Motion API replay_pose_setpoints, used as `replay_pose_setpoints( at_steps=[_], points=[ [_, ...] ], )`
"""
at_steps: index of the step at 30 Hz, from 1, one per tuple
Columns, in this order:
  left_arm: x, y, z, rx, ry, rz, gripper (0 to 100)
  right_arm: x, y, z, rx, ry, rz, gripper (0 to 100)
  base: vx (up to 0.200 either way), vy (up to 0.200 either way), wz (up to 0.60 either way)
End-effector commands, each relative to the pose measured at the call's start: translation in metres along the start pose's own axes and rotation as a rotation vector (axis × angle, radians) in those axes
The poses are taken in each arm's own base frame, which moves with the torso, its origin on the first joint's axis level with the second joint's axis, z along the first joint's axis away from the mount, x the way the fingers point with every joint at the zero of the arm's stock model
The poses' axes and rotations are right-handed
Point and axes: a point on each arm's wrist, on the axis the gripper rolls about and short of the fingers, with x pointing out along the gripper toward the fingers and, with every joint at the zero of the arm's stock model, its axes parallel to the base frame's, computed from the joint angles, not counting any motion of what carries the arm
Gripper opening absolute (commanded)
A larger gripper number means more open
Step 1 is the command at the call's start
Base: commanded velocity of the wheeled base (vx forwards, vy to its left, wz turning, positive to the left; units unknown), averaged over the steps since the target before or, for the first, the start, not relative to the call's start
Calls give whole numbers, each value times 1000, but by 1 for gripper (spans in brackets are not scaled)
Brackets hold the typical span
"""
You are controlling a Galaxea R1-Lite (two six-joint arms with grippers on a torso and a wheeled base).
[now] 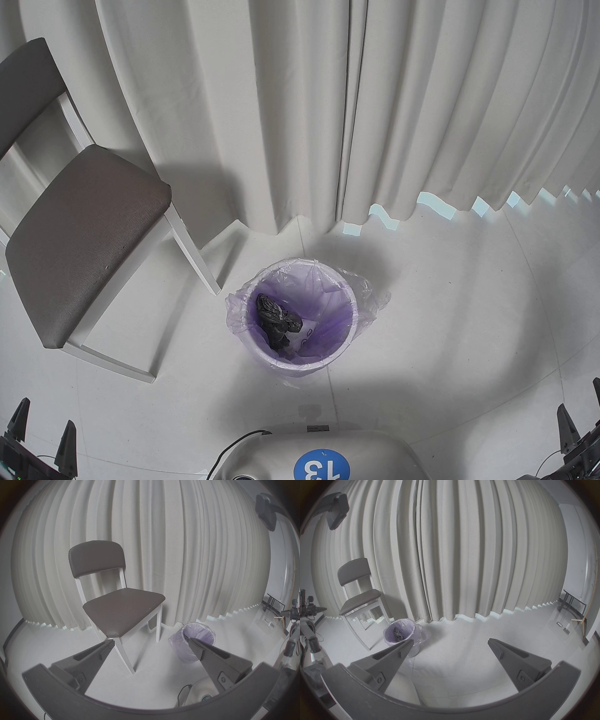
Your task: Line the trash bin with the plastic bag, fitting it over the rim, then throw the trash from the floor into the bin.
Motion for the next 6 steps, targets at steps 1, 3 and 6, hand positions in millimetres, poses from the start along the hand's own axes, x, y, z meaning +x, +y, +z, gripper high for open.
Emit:
replay_pose_setpoints(
  at_steps=[1, 3, 6],
  points=[
    [0, 0, -5, 0, 5, 0, 100, 0, 0, -5, -2, 5, 3, 100, 0, 0, 0],
    [0, 0, -5, 1, 5, 0, 100, 0, 0, -5, 2, 5, 1, 100, 0, 0, 0],
    [0, 0, -5, 1, 5, 0, 100, 0, 0, -5, 4, 5, 1, 100, 0, 0, 0]
  ],
)
